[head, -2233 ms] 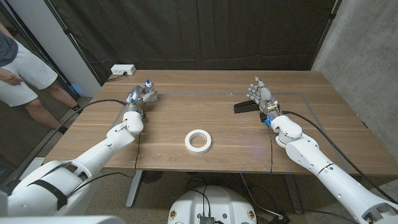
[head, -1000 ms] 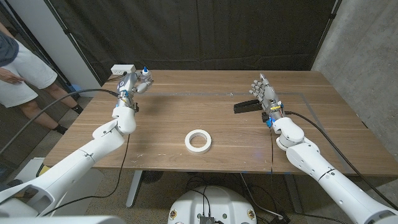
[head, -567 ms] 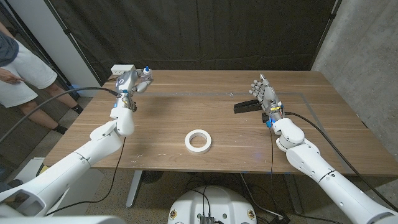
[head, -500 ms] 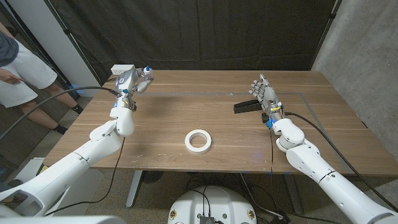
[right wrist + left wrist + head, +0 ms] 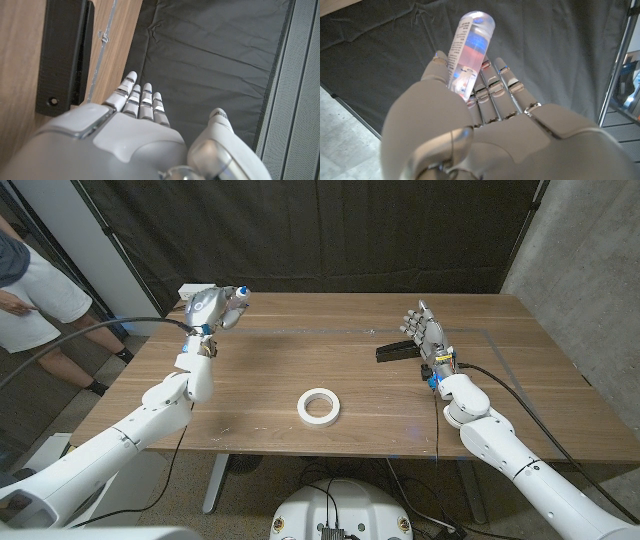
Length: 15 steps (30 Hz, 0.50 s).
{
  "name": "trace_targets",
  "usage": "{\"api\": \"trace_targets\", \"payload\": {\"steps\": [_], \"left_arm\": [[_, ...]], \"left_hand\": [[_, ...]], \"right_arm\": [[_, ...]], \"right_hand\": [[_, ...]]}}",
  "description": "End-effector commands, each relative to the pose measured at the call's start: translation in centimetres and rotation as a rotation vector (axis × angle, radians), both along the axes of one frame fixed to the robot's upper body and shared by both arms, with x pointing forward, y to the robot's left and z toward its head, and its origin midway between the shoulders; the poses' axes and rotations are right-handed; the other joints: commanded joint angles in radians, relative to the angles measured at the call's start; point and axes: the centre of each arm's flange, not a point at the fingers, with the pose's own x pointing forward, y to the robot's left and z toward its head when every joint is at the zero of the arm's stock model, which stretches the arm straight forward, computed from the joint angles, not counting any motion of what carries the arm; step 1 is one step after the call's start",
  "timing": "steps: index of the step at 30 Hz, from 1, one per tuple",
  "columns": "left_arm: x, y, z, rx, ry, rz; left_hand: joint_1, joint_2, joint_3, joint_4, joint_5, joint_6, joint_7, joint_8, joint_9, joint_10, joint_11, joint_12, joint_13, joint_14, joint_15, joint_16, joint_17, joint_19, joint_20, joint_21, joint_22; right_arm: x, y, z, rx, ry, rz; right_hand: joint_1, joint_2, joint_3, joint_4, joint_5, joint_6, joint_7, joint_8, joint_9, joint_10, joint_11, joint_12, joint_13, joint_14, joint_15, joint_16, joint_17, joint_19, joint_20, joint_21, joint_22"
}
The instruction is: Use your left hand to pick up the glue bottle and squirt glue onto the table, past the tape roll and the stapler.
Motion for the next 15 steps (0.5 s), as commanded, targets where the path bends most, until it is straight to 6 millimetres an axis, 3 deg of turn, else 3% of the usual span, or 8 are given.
{"api": "trace_targets", "payload": {"steps": [1, 15], "left_arm": [[-1.0, -1.5, 0.5, 0.149, -0.055, 0.075], [-1.0, -3.1, 1.6, 0.362, -0.07, 0.194]], "left_hand": [[0.028, 0.022, 0.12, 0.112, -0.002, 0.114, 0.034, -0.005, 0.003, 0.057, -0.031, -0.009, 0.003, 0.009, -0.015, -0.003, 0.004, 0.007, -0.042, -0.005, 0.002], [0.022, 0.016, 0.13, 0.118, -0.003, 0.12, 0.022, -0.009, 0.003, 0.054, -0.038, -0.013, 0.004, 0.007, -0.022, -0.007, 0.004, -0.004, -0.042, -0.013, 0.002]], "right_arm": [[0.0, 0.3, -0.4, 0.042, 0.003, 0.051], [0.0, -0.4, -1.1, 0.082, 0.01, 0.048]], "right_hand": [[0.003, 0.006, 0.002, -0.006, 0.0, 0.01, 0.002, 0.001, 0.005, 0.009, 0.0, 0.005, 0.003, 0.012, 0.0, 0.0, 0.003, 0.006, -0.003, 0.003, 0.003], [0.002, 0.006, 0.001, -0.006, 0.0, 0.012, 0.001, 0.002, 0.005, 0.01, -0.001, 0.005, 0.003, 0.011, 0.001, 0.0, 0.004, 0.006, -0.003, 0.002, 0.003]]}}
